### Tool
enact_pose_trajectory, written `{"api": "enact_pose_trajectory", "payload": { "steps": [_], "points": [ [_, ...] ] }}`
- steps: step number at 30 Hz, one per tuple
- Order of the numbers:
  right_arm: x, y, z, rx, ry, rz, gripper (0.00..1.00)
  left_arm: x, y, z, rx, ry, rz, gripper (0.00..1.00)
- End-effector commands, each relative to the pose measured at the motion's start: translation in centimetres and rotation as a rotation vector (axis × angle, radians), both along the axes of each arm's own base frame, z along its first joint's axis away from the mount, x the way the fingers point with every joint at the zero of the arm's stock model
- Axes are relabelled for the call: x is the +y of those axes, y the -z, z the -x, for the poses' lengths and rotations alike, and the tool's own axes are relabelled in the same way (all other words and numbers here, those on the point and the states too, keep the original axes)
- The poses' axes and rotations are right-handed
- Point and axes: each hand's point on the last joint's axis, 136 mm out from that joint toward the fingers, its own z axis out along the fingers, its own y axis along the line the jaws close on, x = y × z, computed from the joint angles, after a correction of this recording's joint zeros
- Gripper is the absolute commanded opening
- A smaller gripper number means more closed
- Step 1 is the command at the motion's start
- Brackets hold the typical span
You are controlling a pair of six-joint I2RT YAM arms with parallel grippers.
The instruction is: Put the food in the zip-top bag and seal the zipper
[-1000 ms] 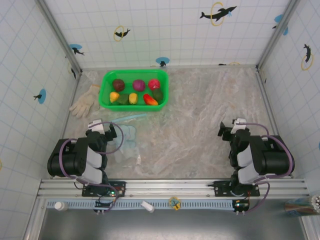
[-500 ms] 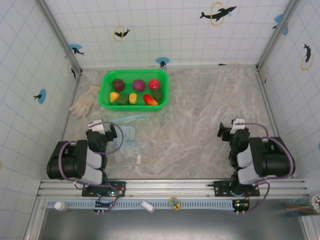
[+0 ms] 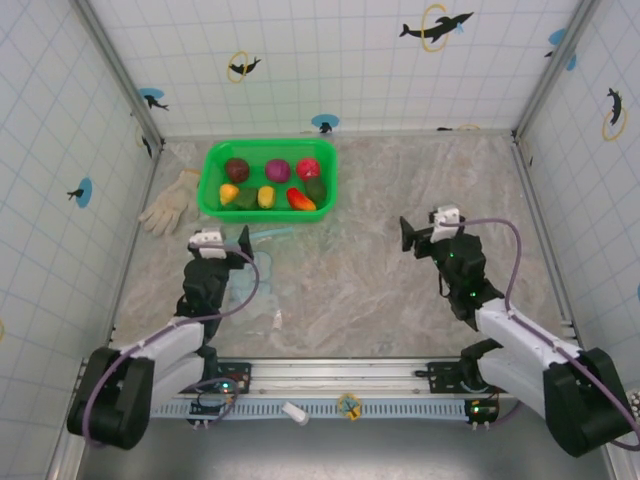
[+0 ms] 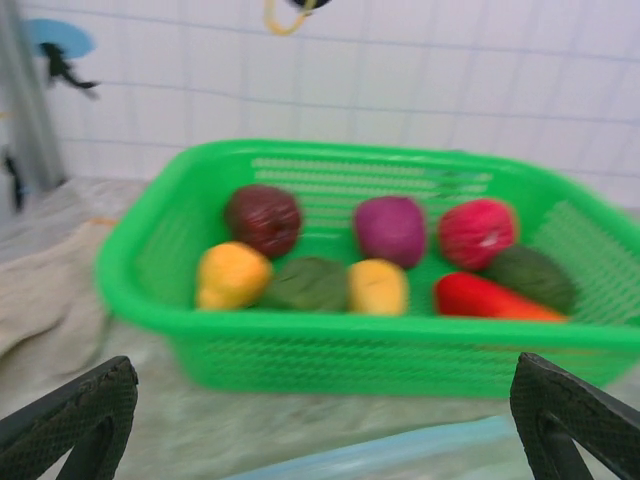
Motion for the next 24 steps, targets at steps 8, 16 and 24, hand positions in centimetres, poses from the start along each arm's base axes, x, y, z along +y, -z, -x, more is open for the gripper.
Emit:
{"api": "enact_pose_trajectory", "payload": {
  "steps": [8, 16, 24],
  "points": [
    [5.4, -6.5, 8.7, 0.165, -0.085, 0.247, 0.98, -8.9, -2.8, 6.6, 0.236, 0.147, -0.021, 0.98],
    [1.2, -12.7, 9.4, 0.524, 0.093, 0.371, 0.98, -3.7, -3.5, 9.7, 0.670, -0.185, -0.163, 0.97],
    [4.2, -3.3, 7.8, 0.815, -0.070, 0.120, 0.92, -4.8, -2.5, 9.8, 0.620, -0.163, 0.184, 0.98]
  ]
}}
